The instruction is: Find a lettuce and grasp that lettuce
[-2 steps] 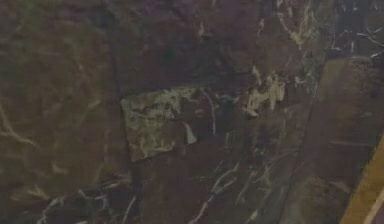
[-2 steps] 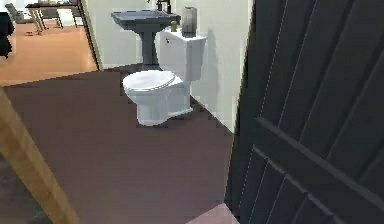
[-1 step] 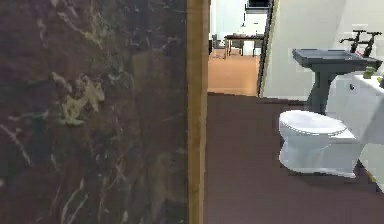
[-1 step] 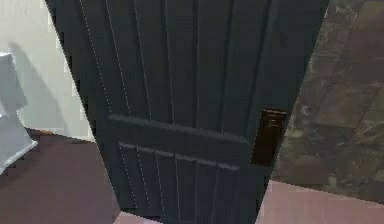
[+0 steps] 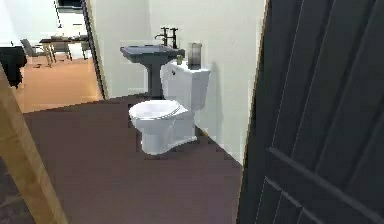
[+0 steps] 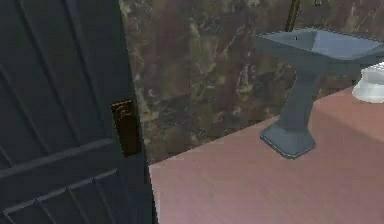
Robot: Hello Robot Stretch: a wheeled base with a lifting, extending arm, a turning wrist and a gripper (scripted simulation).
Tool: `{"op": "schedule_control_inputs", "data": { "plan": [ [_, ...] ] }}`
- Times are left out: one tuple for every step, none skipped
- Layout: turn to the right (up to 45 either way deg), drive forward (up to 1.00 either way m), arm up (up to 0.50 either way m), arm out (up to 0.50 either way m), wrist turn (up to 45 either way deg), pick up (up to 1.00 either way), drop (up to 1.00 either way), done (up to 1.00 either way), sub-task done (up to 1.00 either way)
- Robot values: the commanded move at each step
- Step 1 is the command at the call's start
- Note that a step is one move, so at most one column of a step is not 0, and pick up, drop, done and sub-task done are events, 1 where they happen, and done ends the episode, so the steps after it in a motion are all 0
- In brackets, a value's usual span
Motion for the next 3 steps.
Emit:
{"op": "schedule_control_inputs", "data": {
  "plan": [
    [45.0,0.00,0.00,0.00,0.0,0.00,0.00,0.00,0.00],
    [15.0,0.00,0.00,0.00,0.0,0.00,0.00,0.00,0.00],
    [0.0,0.10,0.00,0.00,0.0,0.00,0.00,0.00,0.00]
  ]
}}
